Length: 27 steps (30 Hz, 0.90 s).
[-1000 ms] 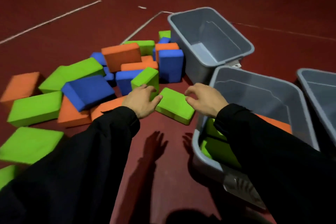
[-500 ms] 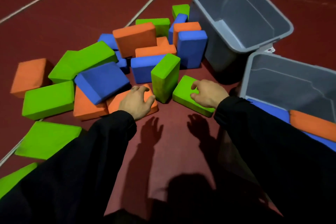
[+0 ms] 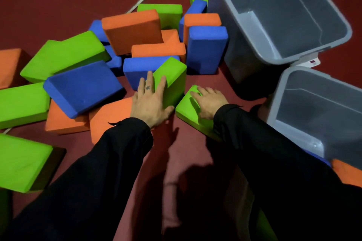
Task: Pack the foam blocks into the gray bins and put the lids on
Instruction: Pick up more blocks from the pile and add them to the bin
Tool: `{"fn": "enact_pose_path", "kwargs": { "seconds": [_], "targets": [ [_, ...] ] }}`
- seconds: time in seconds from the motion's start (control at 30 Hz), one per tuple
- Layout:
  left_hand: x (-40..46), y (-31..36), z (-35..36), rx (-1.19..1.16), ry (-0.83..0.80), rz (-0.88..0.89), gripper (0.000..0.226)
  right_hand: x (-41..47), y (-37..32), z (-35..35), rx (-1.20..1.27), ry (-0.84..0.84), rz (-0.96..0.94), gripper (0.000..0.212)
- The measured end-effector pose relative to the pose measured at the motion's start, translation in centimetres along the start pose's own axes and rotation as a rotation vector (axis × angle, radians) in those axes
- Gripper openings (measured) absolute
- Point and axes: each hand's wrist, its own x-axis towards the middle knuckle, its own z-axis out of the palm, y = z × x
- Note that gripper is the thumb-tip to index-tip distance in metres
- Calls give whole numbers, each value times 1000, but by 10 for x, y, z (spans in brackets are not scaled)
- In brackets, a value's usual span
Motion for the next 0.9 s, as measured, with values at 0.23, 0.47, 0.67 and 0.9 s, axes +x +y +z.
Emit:
{"fn": "enact_pose_path", "kwargs": {
  "seconds": [0.23, 0.47, 0.67, 0.9],
  "targets": [
    [15, 6, 13, 31, 135, -13, 57, 45, 16, 10, 132, -108, 50, 132],
    [-9, 22, 23, -48, 266, -28, 38, 58, 16, 12, 149, -51, -27, 120],
    [-70, -5, 14, -208, 308, -111, 75, 58, 26, 3, -79, -211, -23, 120],
    [-85, 12, -30, -251, 323, -142, 104, 31, 11, -25, -31, -268, -119, 110]
  ]
}}
